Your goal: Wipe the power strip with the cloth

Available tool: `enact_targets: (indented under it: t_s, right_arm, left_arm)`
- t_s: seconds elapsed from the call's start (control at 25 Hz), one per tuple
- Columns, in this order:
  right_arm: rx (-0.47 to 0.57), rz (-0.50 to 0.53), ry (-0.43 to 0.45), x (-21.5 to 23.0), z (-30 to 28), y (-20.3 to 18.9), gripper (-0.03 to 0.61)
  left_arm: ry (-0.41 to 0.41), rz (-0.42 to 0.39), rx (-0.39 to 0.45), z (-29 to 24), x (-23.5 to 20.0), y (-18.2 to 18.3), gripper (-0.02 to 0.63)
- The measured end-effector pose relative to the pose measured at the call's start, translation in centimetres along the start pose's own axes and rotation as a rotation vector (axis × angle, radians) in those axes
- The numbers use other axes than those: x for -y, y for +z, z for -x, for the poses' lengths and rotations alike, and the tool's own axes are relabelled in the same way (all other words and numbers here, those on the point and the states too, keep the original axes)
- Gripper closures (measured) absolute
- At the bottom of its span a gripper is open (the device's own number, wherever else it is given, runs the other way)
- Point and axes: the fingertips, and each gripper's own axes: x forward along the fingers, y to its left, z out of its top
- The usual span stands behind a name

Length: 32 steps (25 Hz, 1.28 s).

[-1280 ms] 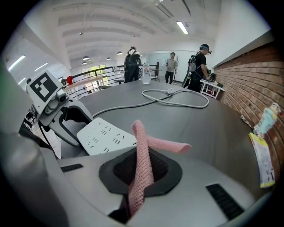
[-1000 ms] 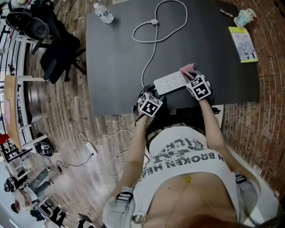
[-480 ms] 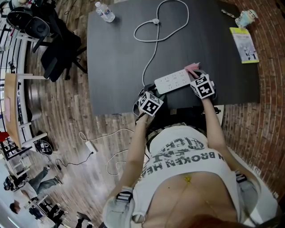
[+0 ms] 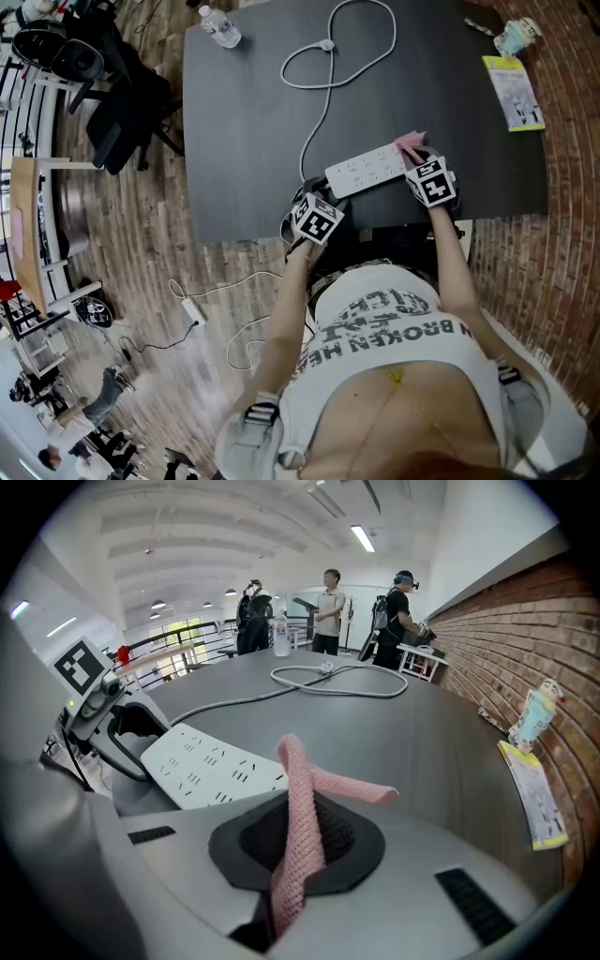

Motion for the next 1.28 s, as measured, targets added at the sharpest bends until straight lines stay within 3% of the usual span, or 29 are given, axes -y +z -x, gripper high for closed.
enact_targets:
  t_s: [0.48, 0.68, 0.88, 1.08, 1.28]
  right_arm:
    - [-0.003, 0.002, -0.015, -0.8, 0.2, 0.3, 0.561]
    - [0.110, -0.010, 0.212, -6.8, 1.5, 3.6, 0.561]
    - [0.090, 0.073, 0.422, -14.4, 1.3, 4.5, 0.561]
    - [0.056, 0.174, 0.511, -19.4, 0.2, 4.3, 0.561]
    - [0.002, 0.248, 0.514, -21.3, -1.1, 3.8, 0.561]
  left_arm:
    - [0.000, -0.001, 0.002, -0.1, 0.0, 0.0, 0.330]
    - [0.003, 0.000, 0.007, -0.1, 0.0, 0.0, 0.330]
    - [0.003, 0.001, 0.008, -0.1, 0.1, -0.1, 0.330]
    - [0.006, 0.000, 0.008, -0.1, 0.1, 0.0, 0.330]
    - [0.006, 0.001, 0.005, -0.2, 0.0, 0.0, 0.330]
